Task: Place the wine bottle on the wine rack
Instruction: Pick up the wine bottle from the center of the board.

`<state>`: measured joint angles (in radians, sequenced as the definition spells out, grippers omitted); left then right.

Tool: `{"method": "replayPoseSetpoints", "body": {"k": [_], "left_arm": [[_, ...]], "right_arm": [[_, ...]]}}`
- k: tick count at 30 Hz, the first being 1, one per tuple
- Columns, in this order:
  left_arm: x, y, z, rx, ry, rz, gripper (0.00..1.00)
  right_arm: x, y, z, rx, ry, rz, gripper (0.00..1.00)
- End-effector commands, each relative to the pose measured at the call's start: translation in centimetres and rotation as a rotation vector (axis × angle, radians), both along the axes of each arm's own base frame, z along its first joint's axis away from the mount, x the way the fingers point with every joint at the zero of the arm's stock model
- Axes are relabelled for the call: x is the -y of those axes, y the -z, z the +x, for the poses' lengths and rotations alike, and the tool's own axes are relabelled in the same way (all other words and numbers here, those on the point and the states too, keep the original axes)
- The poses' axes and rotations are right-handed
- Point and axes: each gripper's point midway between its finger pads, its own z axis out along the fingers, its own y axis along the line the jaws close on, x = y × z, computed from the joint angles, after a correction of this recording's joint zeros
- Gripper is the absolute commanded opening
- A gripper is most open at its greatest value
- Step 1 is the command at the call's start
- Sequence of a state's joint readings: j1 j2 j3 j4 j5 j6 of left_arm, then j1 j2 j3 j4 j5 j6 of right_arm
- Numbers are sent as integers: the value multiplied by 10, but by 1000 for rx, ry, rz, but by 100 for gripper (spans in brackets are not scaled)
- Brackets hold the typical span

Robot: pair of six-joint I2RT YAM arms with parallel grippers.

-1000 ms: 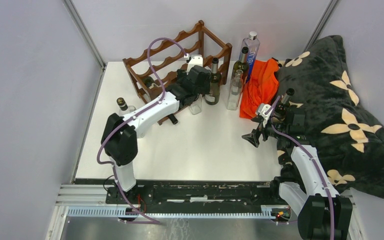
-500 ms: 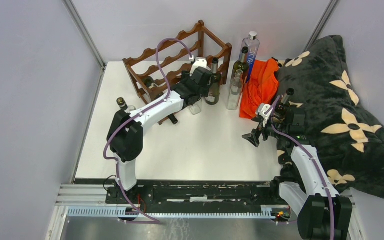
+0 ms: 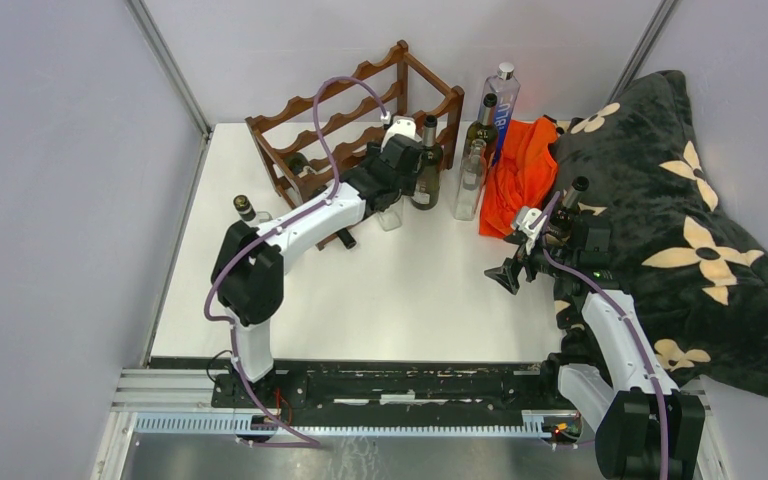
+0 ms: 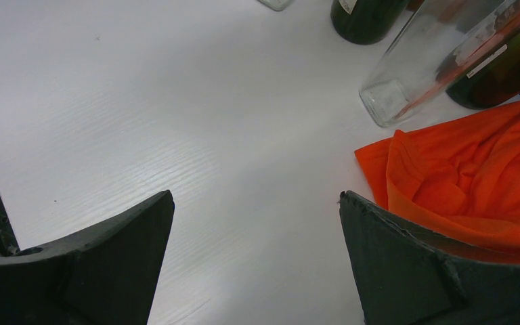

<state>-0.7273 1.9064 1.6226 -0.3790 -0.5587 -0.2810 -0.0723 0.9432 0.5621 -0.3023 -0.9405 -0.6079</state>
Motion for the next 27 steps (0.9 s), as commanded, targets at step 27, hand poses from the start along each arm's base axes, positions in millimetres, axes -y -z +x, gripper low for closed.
{"method": "replayPoseSetpoints", "body": {"k": [27], "left_arm": [[25,-55,-123,186,224,329,2]], "right_arm": [[2,-4,4,36,-1,-13,98]]}}
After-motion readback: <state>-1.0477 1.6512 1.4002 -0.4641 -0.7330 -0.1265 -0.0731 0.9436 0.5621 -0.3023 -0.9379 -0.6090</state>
